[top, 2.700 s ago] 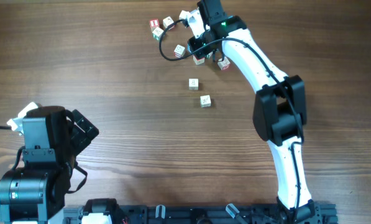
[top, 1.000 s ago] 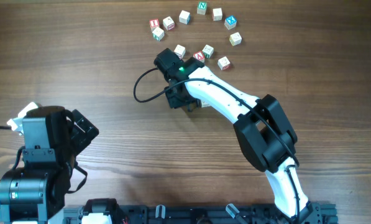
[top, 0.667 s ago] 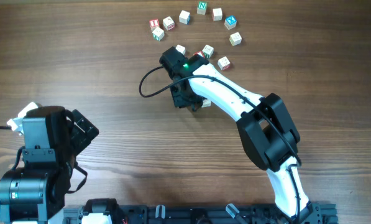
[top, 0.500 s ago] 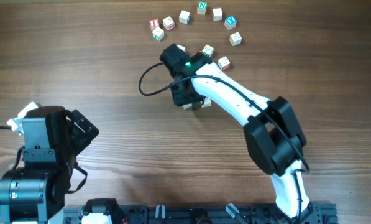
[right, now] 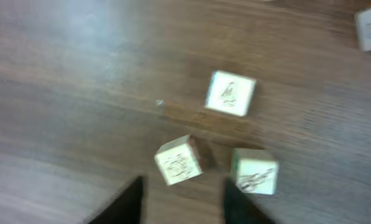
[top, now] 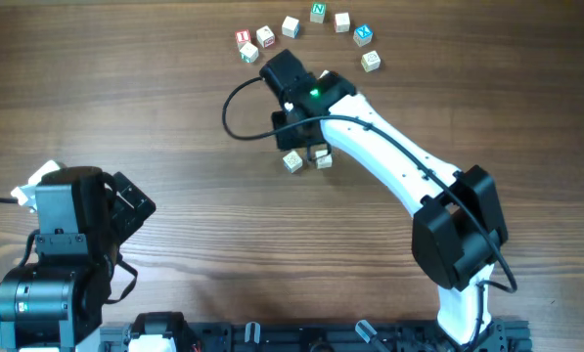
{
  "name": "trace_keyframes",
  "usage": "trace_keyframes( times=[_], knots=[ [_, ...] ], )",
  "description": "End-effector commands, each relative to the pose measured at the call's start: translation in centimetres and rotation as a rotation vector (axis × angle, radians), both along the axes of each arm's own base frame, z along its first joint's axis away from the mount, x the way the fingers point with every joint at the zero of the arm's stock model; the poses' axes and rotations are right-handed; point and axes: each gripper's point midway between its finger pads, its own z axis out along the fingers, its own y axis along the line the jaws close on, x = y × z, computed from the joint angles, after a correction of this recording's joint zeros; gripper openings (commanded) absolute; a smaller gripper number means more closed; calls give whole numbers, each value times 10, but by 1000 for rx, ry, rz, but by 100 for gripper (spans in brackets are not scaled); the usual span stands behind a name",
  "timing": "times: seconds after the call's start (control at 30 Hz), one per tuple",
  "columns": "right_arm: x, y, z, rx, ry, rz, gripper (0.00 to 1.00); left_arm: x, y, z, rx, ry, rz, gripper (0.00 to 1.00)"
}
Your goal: Form a circle
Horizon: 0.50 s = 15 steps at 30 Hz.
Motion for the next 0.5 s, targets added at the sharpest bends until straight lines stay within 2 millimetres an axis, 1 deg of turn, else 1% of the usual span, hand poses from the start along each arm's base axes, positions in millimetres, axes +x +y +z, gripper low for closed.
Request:
trace_keyframes(
  times=[0.0, 0.1, 0.17, 0.2, 0.23, 0.33, 0.37, 0.43, 0.47],
  knots=[
    [17, -33, 7, -19, -20, -146, 22, 0, 3, -1, 6, -1, 20, 100],
    [17, -57, 3, -45, 28, -199, 16, 0, 3, -1, 6, -1, 20, 100],
    [10, -77, 0, -84, 82, -229, 6, 0, 3, -1, 6, -1, 20, 100],
    [6, -84, -1, -99, 103, -239, 5, 0, 3, -1, 6, -1, 21, 100],
    [2, -92, -2, -118, 130, -248, 5, 0, 3, -1, 6, -1, 20, 100],
    [-13, -105, -4, -163, 195, -254, 5, 0, 3, -1, 6, -1, 20, 100],
    [-20, -109, -4, -183, 218, -233, 4, 0, 3, -1, 6, -1, 20, 100],
    [-32, -118, 1, -226, 254, -224, 4, 0, 3, -1, 6, -1, 20, 100],
    [-40, -125, 9, -248, 263, -226, 4, 0, 3, -1, 6, -1, 20, 100]
  ],
)
